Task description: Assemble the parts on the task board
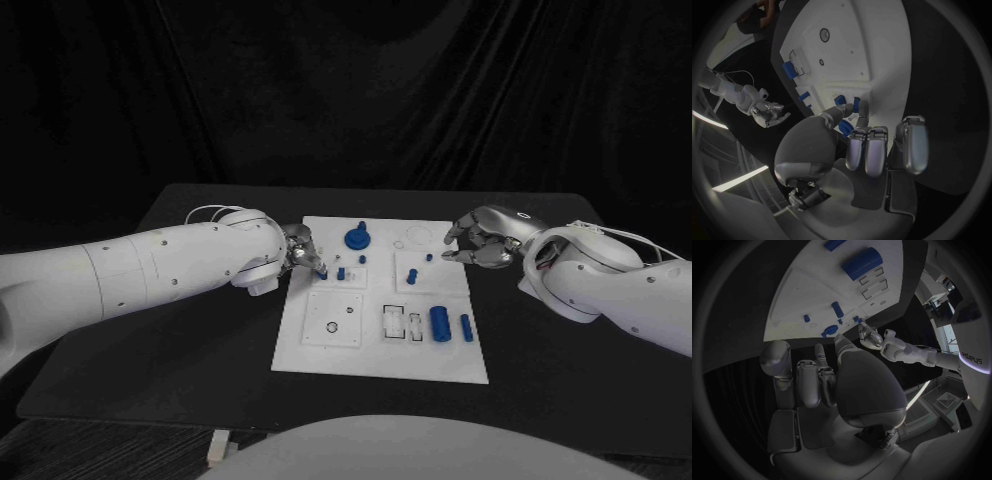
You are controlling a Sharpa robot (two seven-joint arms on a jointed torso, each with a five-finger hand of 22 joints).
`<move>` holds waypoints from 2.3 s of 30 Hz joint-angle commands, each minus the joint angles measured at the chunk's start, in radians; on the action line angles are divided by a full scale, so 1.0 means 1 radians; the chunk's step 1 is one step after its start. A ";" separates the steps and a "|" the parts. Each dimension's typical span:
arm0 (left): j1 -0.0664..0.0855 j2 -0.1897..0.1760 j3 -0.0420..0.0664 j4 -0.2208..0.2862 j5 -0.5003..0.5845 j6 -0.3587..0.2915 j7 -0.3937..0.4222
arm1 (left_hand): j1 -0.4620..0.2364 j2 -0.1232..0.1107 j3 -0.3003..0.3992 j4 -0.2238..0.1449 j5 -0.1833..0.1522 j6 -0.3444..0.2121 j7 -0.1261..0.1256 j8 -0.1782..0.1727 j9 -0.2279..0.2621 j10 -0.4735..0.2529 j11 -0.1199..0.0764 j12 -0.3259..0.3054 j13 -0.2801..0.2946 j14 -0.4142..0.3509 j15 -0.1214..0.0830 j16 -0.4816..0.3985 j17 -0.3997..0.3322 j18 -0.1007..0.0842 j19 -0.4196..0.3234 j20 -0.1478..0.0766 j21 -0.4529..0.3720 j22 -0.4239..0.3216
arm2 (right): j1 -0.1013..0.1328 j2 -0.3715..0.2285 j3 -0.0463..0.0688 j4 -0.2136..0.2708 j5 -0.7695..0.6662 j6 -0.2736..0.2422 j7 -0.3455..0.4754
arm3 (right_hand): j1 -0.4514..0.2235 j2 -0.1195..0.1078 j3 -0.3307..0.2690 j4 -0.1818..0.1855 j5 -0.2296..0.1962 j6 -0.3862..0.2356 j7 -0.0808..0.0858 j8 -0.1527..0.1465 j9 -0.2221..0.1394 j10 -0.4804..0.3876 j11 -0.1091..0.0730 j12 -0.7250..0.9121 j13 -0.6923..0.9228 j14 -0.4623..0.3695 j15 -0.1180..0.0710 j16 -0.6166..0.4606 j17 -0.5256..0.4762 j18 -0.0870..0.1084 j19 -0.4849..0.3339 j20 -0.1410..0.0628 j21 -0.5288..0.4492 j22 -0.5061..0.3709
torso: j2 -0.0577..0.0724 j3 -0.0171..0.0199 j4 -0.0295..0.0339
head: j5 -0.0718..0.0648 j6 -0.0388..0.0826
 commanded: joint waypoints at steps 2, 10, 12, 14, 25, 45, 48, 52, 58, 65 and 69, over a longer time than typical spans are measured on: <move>-0.006 0.001 -0.001 0.005 0.003 0.028 0.012 | 0.000 0.012 0.008 -0.005 0.005 0.051 -0.057 -0.005 0.000 0.102 -0.005 -0.001 0.263 0.107 -0.005 0.003 0.263 0.016 -0.007 -0.002 -0.005 0.191 | -0.003 0.001 0.001 -0.001 -0.002 -0.007 -0.012 | 0.000 0.009 -0.002 -0.004 0.004 0.003 0.005 0.002 -0.002 0.060 0.007 -0.006 0.207 0.056 0.008 -0.006 0.064 0.019 -0.006 0.003 -0.005 0.109 | -0.001 0.0004 -0.0006 | 0.002 0.000; -0.007 0.000 -0.001 0.005 0.003 0.036 0.013 | 0.001 0.012 0.011 -0.007 0.009 0.051 -0.056 -0.006 -0.001 0.102 -0.005 -0.001 0.263 0.107 -0.005 0.003 0.263 0.017 -0.009 -0.002 -0.007 0.190 | -0.003 0.003 0.001 -0.002 -0.002 -0.008 -0.014 | 0.000 0.009 -0.002 -0.004 0.004 0.003 0.005 0.002 -0.002 0.060 0.007 -0.006 0.207 0.056 0.008 -0.006 0.064 0.019 -0.006 0.003 -0.005 0.109 | -0.002 0.0006 -0.0018 | 0.003 0.000; -0.008 0.001 -0.001 0.004 0.003 0.039 0.013 | -0.009 0.011 -0.001 0.001 -0.039 0.052 -0.055 -0.007 -0.003 0.102 -0.002 -0.001 0.263 0.107 -0.003 0.003 0.263 0.017 -0.011 0.000 -0.010 0.189 | -0.003 0.003 0.001 -0.003 -0.002 -0.007 -0.014 | 0.000 0.009 -0.002 -0.004 0.004 0.003 0.005 0.002 -0.002 0.060 0.007 -0.006 0.207 0.056 0.008 -0.006 0.064 0.019 -0.006 0.003 -0.005 0.109 | -0.003 0.0008 -0.0013 | 0.003 0.000; -0.008 0.003 -0.001 0.003 0.003 0.041 0.013 | -0.017 0.014 -0.017 0.011 -0.103 0.052 -0.056 -0.010 -0.005 0.102 -0.002 -0.001 0.263 0.107 -0.001 0.003 0.263 0.018 -0.013 0.001 -0.013 0.189 | -0.003 0.004 0.001 -0.003 -0.002 -0.008 -0.014 | 0.000 0.009 -0.002 -0.004 0.004 0.003 0.005 0.002 -0.002 0.060 0.007 -0.006 0.207 0.056 0.008 -0.006 0.064 0.019 -0.006 0.003 -0.005 0.109 | -0.003 0.0007 -0.0008 | 0.003 0.000; -0.008 0.011 -0.001 -0.015 0.003 0.065 -0.001 | -0.056 0.023 -0.157 0.095 -0.262 0.022 -0.042 -0.042 -0.029 0.102 0.011 -0.001 0.263 0.107 0.010 0.003 0.263 0.023 -0.030 0.011 -0.041 0.181 | -0.004 0.005 0.001 -0.003 -0.002 -0.010 -0.013 | 0.000 0.010 -0.002 -0.004 0.004 0.003 0.005 0.002 -0.002 0.059 0.007 -0.007 0.205 0.055 0.008 -0.007 0.063 0.020 -0.007 0.003 -0.007 0.108 | -0.002 -0.0001 -0.0015 | 0.002 0.000; -0.009 0.016 -0.001 -0.028 0.003 0.061 -0.011 | -0.060 0.041 -0.231 0.147 -0.268 -0.024 -0.031 -0.024 0.003 0.102 0.021 -0.001 0.263 0.107 0.019 0.003 0.263 0.024 -0.030 0.019 -0.042 0.182 | -0.005 0.006 0.001 -0.004 -0.002 -0.010 -0.012 | 0.003 0.012 -0.001 -0.008 0.029 0.003 0.006 0.001 -0.004 0.060 0.008 -0.008 0.205 0.056 0.009 -0.008 0.062 0.020 -0.006 0.003 -0.010 0.108 | -0.001 0.0006 -0.0007 | 0.002 0.000; -0.009 0.016 -0.001 -0.028 0.003 0.060 -0.010 | -0.062 0.052 -0.244 0.161 -0.264 -0.034 -0.030 -0.014 0.015 0.102 0.022 -0.001 0.263 0.107 0.020 0.003 0.263 0.024 -0.030 0.021 -0.043 0.181 | -0.005 0.006 0.001 -0.004 -0.002 -0.009 -0.012 | 0.003 0.012 -0.001 -0.008 0.032 0.003 0.006 0.001 -0.005 0.060 0.008 -0.007 0.205 0.056 0.009 -0.008 0.062 0.020 -0.006 0.003 -0.010 0.108 | -0.002 0.0002 -0.0010 | 0.002 0.000; -0.009 0.017 -0.001 -0.027 0.003 0.055 -0.005 | -0.056 0.054 -0.250 0.163 -0.253 -0.044 -0.030 -0.010 0.021 0.102 0.023 -0.001 0.263 0.107 0.020 0.003 0.263 0.024 -0.030 0.021 -0.044 0.181 | -0.006 0.006 0.001 -0.004 -0.002 -0.008 -0.012 | 0.003 0.012 -0.001 -0.008 0.032 0.003 0.006 0.001 -0.005 0.060 0.008 -0.007 0.205 0.056 0.009 -0.008 0.062 0.020 -0.006 0.003 -0.010 0.108 | -0.002 -0.0003 -0.0014 | 0.004 0.000; -0.009 0.016 -0.001 -0.026 0.003 0.047 0.005 | -0.039 0.059 -0.257 0.162 -0.229 -0.068 -0.026 -0.008 0.027 0.102 0.026 -0.001 0.263 0.107 0.023 0.003 0.263 0.025 -0.032 0.023 -0.046 0.180 | -0.007 0.006 0.001 -0.003 -0.002 -0.006 -0.012 | 0.003 0.012 -0.001 -0.008 0.032 0.003 0.006 0.001 -0.005 0.060 0.008 -0.007 0.205 0.056 0.009 -0.008 0.062 0.020 -0.006 0.003 -0.010 0.108 | -0.001 0.0000 -0.0007 | 0.003 0.000; -0.009 0.015 -0.001 -0.026 0.003 0.041 0.025 | -0.018 0.062 -0.259 0.156 -0.163 -0.090 -0.022 -0.003 0.032 0.102 0.029 -0.001 0.263 0.107 0.026 0.003 0.263 0.026 -0.036 0.027 -0.051 0.179 | -0.007 0.006 0.001 -0.003 -0.001 -0.004 -0.012 | 0.002 0.012 -0.001 -0.008 0.035 0.003 0.006 0.001 -0.005 0.059 0.008 -0.008 0.204 0.056 0.009 -0.008 0.061 0.020 -0.006 0.003 -0.011 0.108 | -0.001 0.0002 -0.0002 | 0.003 0.000; -0.009 0.014 -0.001 -0.026 0.003 0.039 0.036 | -0.002 0.058 -0.251 0.147 -0.094 -0.107 -0.020 0.001 0.034 0.102 0.032 -0.001 0.263 0.107 0.029 0.003 0.263 0.027 -0.042 0.029 -0.058 0.177 | -0.007 0.005 0.001 -0.003 -0.001 -0.002 -0.013 | 0.002 0.012 -0.001 -0.008 0.035 0.003 0.006 0.001 -0.005 0.059 0.008 -0.008 0.204 0.056 0.009 -0.008 0.061 0.020 -0.006 0.003 -0.011 0.108 | -0.001 0.0003 0.0002 | 0.003 0.000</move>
